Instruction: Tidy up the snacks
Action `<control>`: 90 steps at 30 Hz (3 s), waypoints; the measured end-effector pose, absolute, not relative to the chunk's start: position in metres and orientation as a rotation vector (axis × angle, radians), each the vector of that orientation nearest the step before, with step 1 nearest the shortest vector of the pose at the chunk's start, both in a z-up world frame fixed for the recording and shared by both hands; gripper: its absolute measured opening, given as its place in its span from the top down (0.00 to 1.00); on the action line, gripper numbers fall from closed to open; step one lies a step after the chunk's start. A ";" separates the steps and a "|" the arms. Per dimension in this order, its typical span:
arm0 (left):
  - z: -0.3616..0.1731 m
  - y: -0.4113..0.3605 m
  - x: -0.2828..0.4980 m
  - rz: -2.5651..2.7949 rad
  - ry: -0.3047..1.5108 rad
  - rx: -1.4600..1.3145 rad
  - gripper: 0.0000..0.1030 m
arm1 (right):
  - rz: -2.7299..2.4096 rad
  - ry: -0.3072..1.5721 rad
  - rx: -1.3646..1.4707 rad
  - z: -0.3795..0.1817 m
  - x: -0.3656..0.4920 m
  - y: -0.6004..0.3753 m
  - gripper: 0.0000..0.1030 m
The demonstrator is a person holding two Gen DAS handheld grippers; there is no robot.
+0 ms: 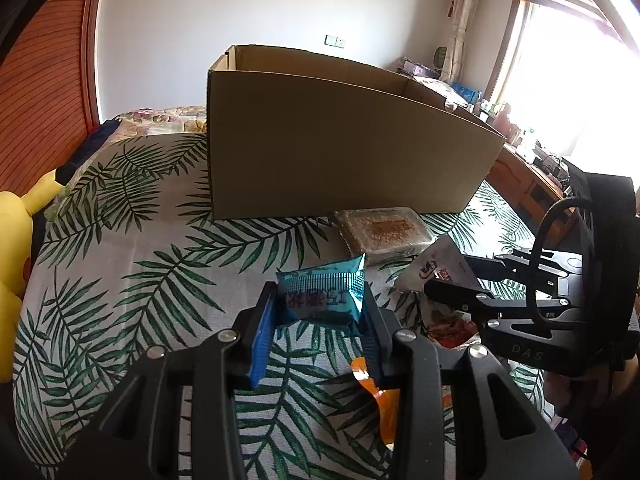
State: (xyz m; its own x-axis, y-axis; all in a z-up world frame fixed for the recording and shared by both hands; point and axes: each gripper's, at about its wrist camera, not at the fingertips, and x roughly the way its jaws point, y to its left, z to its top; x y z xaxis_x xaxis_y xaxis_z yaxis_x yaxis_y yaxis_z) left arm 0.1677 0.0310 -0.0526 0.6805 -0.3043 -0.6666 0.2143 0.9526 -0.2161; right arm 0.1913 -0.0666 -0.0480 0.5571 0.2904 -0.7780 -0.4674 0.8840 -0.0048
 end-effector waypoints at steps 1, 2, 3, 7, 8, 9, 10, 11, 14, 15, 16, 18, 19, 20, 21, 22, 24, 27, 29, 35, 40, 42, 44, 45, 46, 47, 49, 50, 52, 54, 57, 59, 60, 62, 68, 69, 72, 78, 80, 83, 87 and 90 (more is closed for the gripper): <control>-0.052 0.030 0.167 -0.293 0.769 -0.122 0.65 | 0.454 0.873 -0.215 -0.048 0.191 -0.068 0.64; -0.052 0.029 0.167 -0.293 0.768 -0.120 0.65 | 0.454 0.868 -0.210 -0.047 0.190 -0.070 0.65; -0.051 0.028 0.167 -0.294 0.768 -0.120 0.65 | 0.451 0.862 -0.211 -0.046 0.190 -0.070 0.65; -0.051 0.025 0.168 -0.296 0.770 -0.117 0.64 | 0.462 0.833 -0.189 -0.037 0.184 -0.076 0.71; -0.051 0.024 0.168 -0.296 0.769 -0.116 0.64 | 0.458 0.816 -0.185 -0.033 0.183 -0.078 0.75; -0.051 0.023 0.168 -0.298 0.769 -0.115 0.64 | 0.456 0.805 -0.177 -0.029 0.182 -0.080 0.88; -0.050 0.022 0.168 -0.298 0.768 -0.113 0.64 | 0.468 0.805 -0.164 -0.025 0.183 -0.081 0.93; -0.050 0.021 0.169 -0.299 0.768 -0.112 0.64 | 0.478 0.806 -0.161 -0.023 0.183 -0.082 0.94; -0.049 0.019 0.169 -0.302 0.765 -0.109 0.64 | 0.489 0.802 -0.180 -0.021 0.181 -0.080 0.95; -0.048 0.018 0.169 -0.302 0.764 -0.108 0.64 | 0.495 0.799 -0.173 -0.020 0.181 -0.081 0.96; -0.048 0.018 0.169 -0.302 0.763 -0.107 0.64 | 0.495 0.793 -0.171 -0.019 0.180 -0.081 0.97; -0.047 0.017 0.169 -0.302 0.763 -0.105 0.64 | 0.497 0.778 -0.173 -0.016 0.178 -0.080 0.99; -0.047 0.016 0.169 -0.302 0.762 -0.104 0.64 | 0.497 0.770 -0.172 -0.014 0.177 -0.080 0.99; -0.046 0.016 0.170 -0.302 0.761 -0.102 0.64 | 0.497 0.763 -0.175 -0.012 0.176 -0.080 1.00; -0.045 0.015 0.170 -0.302 0.759 -0.101 0.64 | 0.498 0.757 -0.177 -0.010 0.175 -0.079 1.00; -0.044 0.015 0.170 -0.303 0.757 -0.100 0.64 | 0.498 0.751 -0.175 -0.008 0.175 -0.080 1.00; -0.042 0.014 0.170 -0.304 0.752 -0.098 0.64 | 0.498 0.742 -0.176 -0.006 0.174 -0.079 1.00; -0.038 0.012 0.170 -0.308 0.742 -0.092 0.64 | 0.494 0.725 -0.182 0.000 0.173 -0.081 1.00; -0.036 0.011 0.170 -0.309 0.736 -0.088 0.64 | 0.489 0.717 -0.184 0.003 0.173 -0.082 1.00; -0.022 0.006 0.175 -0.317 0.711 -0.065 0.64 | 0.483 0.679 -0.194 0.018 0.171 -0.087 1.00; -0.001 0.001 0.182 -0.325 0.669 -0.032 0.64 | 0.477 0.632 -0.219 0.041 0.173 -0.089 1.00; 0.007 -0.001 0.187 -0.327 0.652 -0.016 0.64 | 0.478 0.616 -0.226 0.048 0.177 -0.090 1.00; 0.016 -0.004 0.193 -0.328 0.635 0.003 0.64 | 0.474 0.594 -0.235 0.058 0.182 -0.090 1.00; 0.019 -0.006 0.195 -0.328 0.630 0.009 0.64 | 0.474 0.588 -0.237 0.060 0.183 -0.091 1.00; 0.024 -0.007 0.198 -0.328 0.620 0.019 0.64 | 0.473 0.576 -0.240 0.065 0.185 -0.091 1.00; 0.026 -0.008 0.200 -0.327 0.616 0.023 0.64 | 0.473 0.565 -0.243 0.070 0.188 -0.091 1.00; 0.033 -0.010 0.208 -0.329 0.603 0.037 0.64 | 0.472 0.544 -0.250 0.079 0.191 -0.091 1.00; 0.036 -0.011 0.212 -0.329 0.598 0.044 0.64 | 0.472 0.535 -0.253 0.083 0.193 -0.091 1.00; 0.042 -0.013 0.220 -0.328 0.584 0.055 0.64 | 0.472 0.513 -0.259 0.092 0.199 -0.090 1.00; 0.046 -0.014 0.228 -0.328 0.575 0.063 0.64 | 0.471 0.494 -0.267 0.099 0.204 -0.089 1.00; 0.049 -0.014 0.242 -0.324 0.565 0.070 0.64 | 0.469 0.470 -0.278 0.107 0.215 -0.086 1.00; 0.049 -0.015 0.252 -0.320 0.561 0.069 0.64 | 0.469 0.462 -0.284 0.109 0.221 -0.084 1.00; 0.048 -0.015 0.258 -0.319 0.561 0.071 0.64 | 0.469 0.460 -0.286 0.110 0.225 -0.083 1.00; 0.043 -0.017 0.268 -0.313 0.568 0.082 0.64 | 0.469 0.459 -0.290 0.110 0.234 -0.083 1.00; 0.029 -0.020 0.294 -0.306 0.595 0.088 0.64 | 0.473 0.462 -0.283 0.105 0.257 -0.080 1.00; 0.027 -0.021 0.298 -0.305 0.598 0.089 0.64 | 0.471 0.462 -0.280 0.103 0.261 -0.080 1.00; 0.023 -0.023 0.306 -0.298 0.605 0.090 0.64 | 0.467 0.466 -0.274 0.099 0.271 -0.081 1.00; 0.012 -0.026 0.319 -0.287 0.629 0.083 0.63 | 0.458 0.485 -0.274 0.085 0.287 -0.084 1.00; 0.010 -0.027 0.321 -0.284 0.634 0.085 0.61 | 0.455 0.496 -0.269 0.080 0.292 -0.085 1.00; 0.009 -0.026 0.323 -0.280 0.638 0.074 0.57 | 0.444 0.514 -0.266 0.072 0.299 -0.087 1.00; 0.009 -0.026 0.323 -0.272 0.643 0.063 0.52 | 0.432 0.542 -0.253 0.060 0.308 -0.094 1.00; 0.008 -0.025 0.323 -0.263 0.644 0.062 0.48 | 0.422 0.563 -0.244 0.054 0.313 -0.098 1.00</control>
